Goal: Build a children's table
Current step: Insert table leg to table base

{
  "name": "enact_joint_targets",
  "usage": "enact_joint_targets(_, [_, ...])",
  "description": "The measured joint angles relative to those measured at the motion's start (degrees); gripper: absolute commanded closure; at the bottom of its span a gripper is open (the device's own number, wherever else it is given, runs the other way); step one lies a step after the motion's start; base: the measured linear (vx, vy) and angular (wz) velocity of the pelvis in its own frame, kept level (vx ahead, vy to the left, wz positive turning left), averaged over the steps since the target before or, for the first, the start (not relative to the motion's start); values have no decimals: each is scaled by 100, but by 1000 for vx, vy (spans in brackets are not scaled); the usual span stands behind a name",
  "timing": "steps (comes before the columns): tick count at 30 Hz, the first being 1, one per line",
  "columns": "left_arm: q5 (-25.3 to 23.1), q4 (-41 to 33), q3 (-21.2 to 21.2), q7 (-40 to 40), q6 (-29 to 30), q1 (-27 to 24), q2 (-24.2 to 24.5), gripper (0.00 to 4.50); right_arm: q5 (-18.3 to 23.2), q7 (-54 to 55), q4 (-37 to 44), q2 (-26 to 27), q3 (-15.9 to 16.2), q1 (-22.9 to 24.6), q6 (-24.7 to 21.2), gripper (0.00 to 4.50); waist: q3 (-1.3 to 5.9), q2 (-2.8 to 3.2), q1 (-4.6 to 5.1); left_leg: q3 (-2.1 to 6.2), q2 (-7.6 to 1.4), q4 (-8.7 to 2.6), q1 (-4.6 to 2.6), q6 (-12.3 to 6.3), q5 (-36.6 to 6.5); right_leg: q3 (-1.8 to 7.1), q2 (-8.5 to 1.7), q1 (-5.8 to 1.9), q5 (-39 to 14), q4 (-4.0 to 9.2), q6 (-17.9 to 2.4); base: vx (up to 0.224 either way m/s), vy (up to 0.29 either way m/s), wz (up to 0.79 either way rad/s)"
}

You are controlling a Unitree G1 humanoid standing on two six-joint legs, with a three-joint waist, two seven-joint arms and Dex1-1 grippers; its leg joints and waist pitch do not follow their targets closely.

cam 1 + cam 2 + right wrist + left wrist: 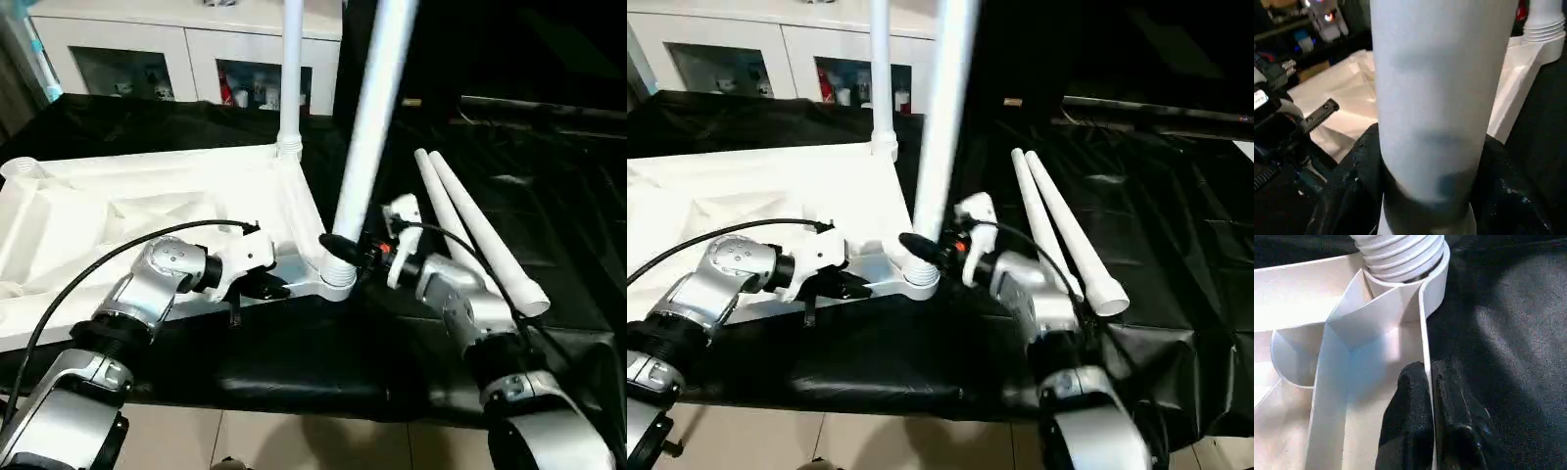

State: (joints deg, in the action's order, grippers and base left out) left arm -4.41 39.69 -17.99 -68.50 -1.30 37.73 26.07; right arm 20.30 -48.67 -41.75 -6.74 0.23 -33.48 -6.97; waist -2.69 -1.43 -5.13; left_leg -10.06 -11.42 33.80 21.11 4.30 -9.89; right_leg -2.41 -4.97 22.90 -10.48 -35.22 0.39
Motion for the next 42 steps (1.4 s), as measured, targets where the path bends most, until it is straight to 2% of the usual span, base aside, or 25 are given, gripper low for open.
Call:
enact_joint_targets(9, [-40, 166, -59, -48, -48, 81, -20, 450, 73, 70, 14, 268, -216, 468, 793, 260, 29, 72, -1, 2, 0, -4, -5, 0, -1, -4, 0, -10, -2, 10, -3, 0, 0, 0])
enact_joint_targets(18, [-43, 280, -97, -61, -182, 130, -54, 450, 11, 76, 129, 337, -181, 804, 1450, 260, 24, 129, -18, 4, 1, -25, -4, 1, -1, -10, -1, -11, -3, 21, -5, 0, 0, 0])
enact_joint_targets(25, [-45, 405, -114, -97, -252, 190, -62, 450, -86, 75, 121, 293, -68, 796, 1586, 261, 21, 152, -17, 4, 2, -27, -6, 1, -1, -9, -2, -13, -5, 22, -8, 0, 0, 0])
enact_joint_targets(31, [-105, 419, -121, -103, -280, 200, -35, 450, -429, -66, 92, 64, 263, 512, 1442, 261, 22, 164, 4, 4, 3, -39, -12, 1, -1, -9, -2, -14, -4, 22, -8, 0, 0, 0])
enact_joint_targets(36, [-136, 446, -128, -111, -291, 221, -31, 450, -693, -318, 7, -122, 480, 257, 1389, 261, 26, 158, 1, 3, 3, -65, -20, 1, 0, -13, -1, -13, -4, 22, -8, 0, 0, 0])
enact_joint_targets(42, [-139, 438, -144, -148, -310, 225, -33, 450, -769, -561, -118, -249, 627, 160, 1409, 261, 37, 141, -7, 2, 3, -75, -18, 2, 0, -16, -1, -12, -9, 27, -9, 0, 0, 0])
